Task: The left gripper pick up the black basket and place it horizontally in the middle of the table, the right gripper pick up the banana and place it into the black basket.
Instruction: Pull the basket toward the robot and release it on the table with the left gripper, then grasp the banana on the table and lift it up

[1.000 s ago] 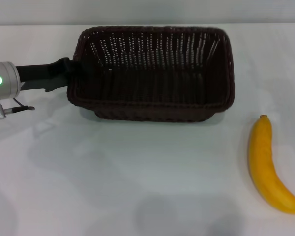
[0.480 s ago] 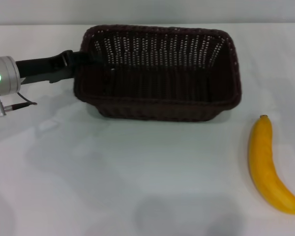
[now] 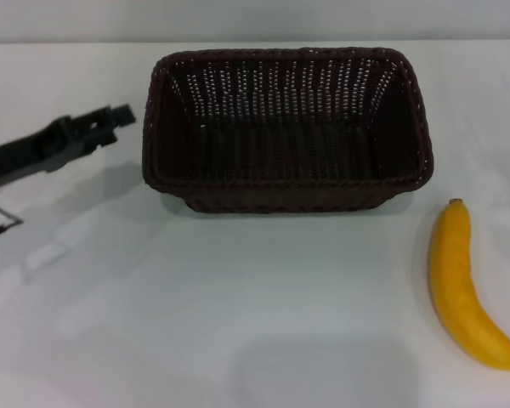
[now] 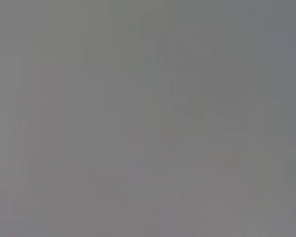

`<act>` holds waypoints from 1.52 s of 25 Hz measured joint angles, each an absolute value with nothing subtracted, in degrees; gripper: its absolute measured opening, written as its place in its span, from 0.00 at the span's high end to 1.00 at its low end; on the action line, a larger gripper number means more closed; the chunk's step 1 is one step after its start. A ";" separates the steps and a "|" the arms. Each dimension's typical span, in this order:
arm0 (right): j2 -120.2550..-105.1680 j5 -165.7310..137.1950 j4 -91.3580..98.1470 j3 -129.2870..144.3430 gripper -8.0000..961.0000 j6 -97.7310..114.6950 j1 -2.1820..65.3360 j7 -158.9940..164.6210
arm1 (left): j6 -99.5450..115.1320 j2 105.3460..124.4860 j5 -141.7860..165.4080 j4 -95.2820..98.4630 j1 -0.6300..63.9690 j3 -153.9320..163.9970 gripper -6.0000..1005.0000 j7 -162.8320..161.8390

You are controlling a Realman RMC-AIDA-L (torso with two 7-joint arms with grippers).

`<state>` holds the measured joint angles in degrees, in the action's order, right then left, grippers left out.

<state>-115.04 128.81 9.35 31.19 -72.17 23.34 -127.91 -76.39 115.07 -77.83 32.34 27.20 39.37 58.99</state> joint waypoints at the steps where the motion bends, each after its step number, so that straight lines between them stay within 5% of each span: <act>1: -115.00 128.77 10.42 32.20 0.12 -72.29 22.68 -125.33 | -77.01 115.15 -78.23 32.45 26.28 39.36 0.31 60.31; 4: -113.79 127.36 16.83 37.56 0.12 -72.37 19.17 -111.13 | -79.47 115.56 -81.56 32.58 23.53 39.28 0.31 66.32; 12: -107.76 100.74 43.89 45.98 0.13 -72.59 13.88 -71.10 | -81.67 118.00 -101.90 30.42 14.13 39.28 0.31 88.72; 15: -108.63 83.82 55.70 46.02 0.13 -73.81 14.40 -58.17 | -81.65 119.09 -111.31 25.59 11.79 39.31 0.31 99.53; 22: -114.75 56.33 85.89 48.30 0.13 -83.94 15.12 -38.40 | -79.96 118.99 -121.02 14.33 12.01 39.29 0.30 116.57; 33: -115.00 35.66 110.61 77.60 0.14 -96.24 17.89 -9.39 | -75.57 119.02 -125.34 11.50 14.42 39.28 0.30 122.38; 35: -115.04 33.70 110.61 81.37 0.15 -96.53 18.58 -7.03 | -74.69 118.97 -125.38 11.46 14.98 39.28 0.19 122.42; 38: -115.12 31.18 107.88 89.53 0.16 -96.44 20.17 -3.12 | -73.66 119.09 -125.60 11.35 15.97 39.29 0.16 123.06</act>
